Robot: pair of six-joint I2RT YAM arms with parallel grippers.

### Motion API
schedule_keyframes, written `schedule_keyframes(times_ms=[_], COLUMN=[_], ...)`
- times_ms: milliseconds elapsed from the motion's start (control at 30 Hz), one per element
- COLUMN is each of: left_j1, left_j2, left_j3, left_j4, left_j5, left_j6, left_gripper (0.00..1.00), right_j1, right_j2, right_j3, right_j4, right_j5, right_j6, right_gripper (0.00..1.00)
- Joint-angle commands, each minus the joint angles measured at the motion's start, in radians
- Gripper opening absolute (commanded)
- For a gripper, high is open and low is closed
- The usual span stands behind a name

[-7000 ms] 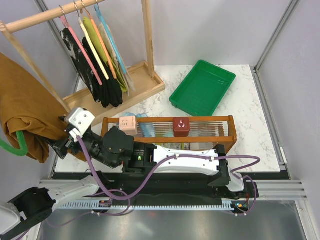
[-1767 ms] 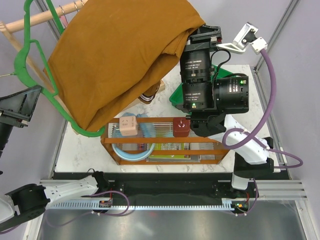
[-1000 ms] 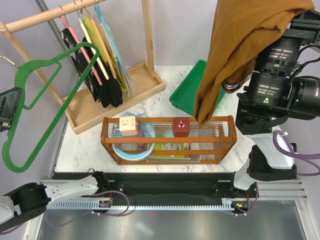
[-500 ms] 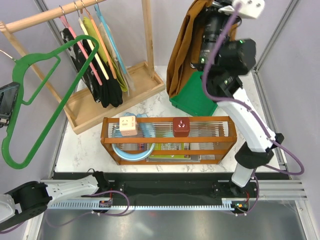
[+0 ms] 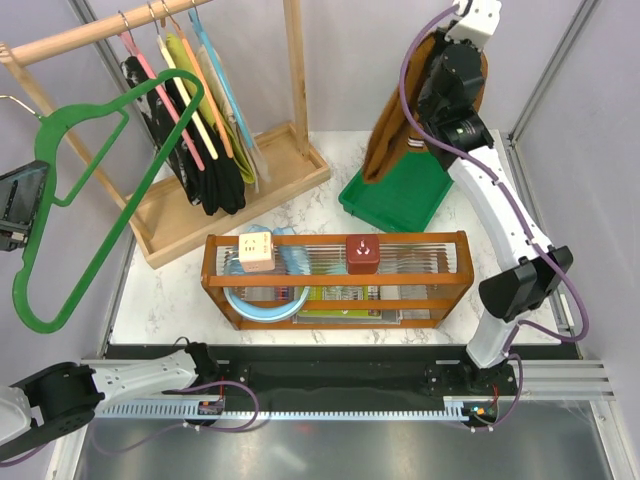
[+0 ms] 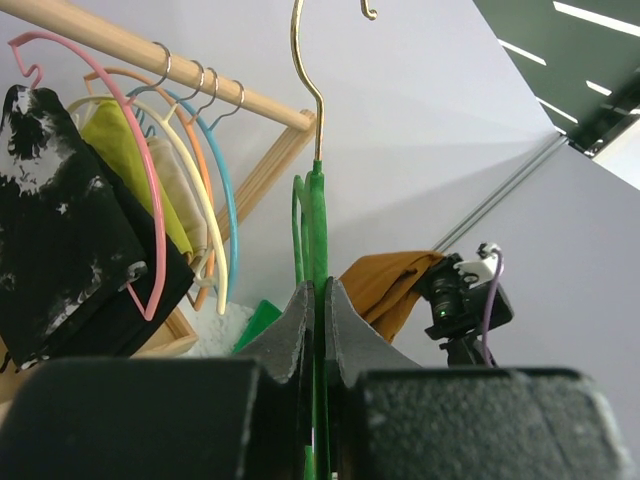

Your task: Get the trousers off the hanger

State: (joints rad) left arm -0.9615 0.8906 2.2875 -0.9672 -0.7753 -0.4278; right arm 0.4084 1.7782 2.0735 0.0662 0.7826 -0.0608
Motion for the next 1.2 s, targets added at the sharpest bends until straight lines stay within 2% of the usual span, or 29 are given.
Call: schedule_keyframes(times_ms=[0,133,233,267,333,367,467,500,567,600,800,967,1167], left_j1=[0.000,0.001,0.000,0.000,0.000,0.000,0.000,0.001,0.000,0.001,0.000,0.000,0.000], left_j2=[0.028,0.031,0.030,0.030,0.034,0.034,0.036,0.034,0.025,0.021,-0.025,-0.070,-0.053], left_j3=[0.001,-0.020,-0.043,-0.049,-0.054,-0.056,-0.077,-0.086,-0.112,-0.118,-0.146,-0.155,-0.131], left_j4=[0.067,0.067,0.068,0.068,0.068,0.067,0.065,0.065,0.061,0.053,0.018,-0.013,-0.021], left_j5=[-0.002,-0.021,-0.041,-0.045,-0.056,-0.059,-0.070,-0.073,-0.081,-0.082,-0.093,-0.125,-0.166], left_j6=[0.038,0.047,0.057,0.060,0.067,0.070,0.078,0.080,0.081,0.084,0.072,0.092,0.187], left_gripper=[0.02,0.02,0.02,0.02,0.02,0.02,0.02,0.02,0.02,0.02,0.02,0.02,0.02], right_j1=[-0.066,-0.095,-0.102,-0.102,-0.102,-0.102,-0.102,-0.103,-0.100,-0.099,-0.094,-0.077,0.021], right_j2=[-0.125,-0.079,0.022,0.050,0.144,0.174,0.288,0.332,0.355,0.345,0.179,0.096,-0.017], right_j3=[-0.084,-0.153,-0.097,-0.083,-0.003,0.026,0.150,0.224,0.272,0.270,0.163,0.229,0.232], right_j4=[0.061,0.000,-0.101,-0.120,-0.199,-0.227,-0.348,-0.432,-0.502,-0.538,-0.577,-0.696,-0.821], right_j5=[-0.020,-0.019,-0.051,-0.062,-0.107,-0.121,-0.143,-0.147,-0.157,-0.158,-0.238,-0.406,-0.539], right_j6=[0.102,0.124,0.145,0.153,0.179,0.191,0.231,0.242,0.268,0.280,0.340,0.404,0.492], right_gripper=[0.00,0.00,0.03,0.10,0.18,0.28,0.46,0.57,0.71,0.74,0.79,0.79,0.78])
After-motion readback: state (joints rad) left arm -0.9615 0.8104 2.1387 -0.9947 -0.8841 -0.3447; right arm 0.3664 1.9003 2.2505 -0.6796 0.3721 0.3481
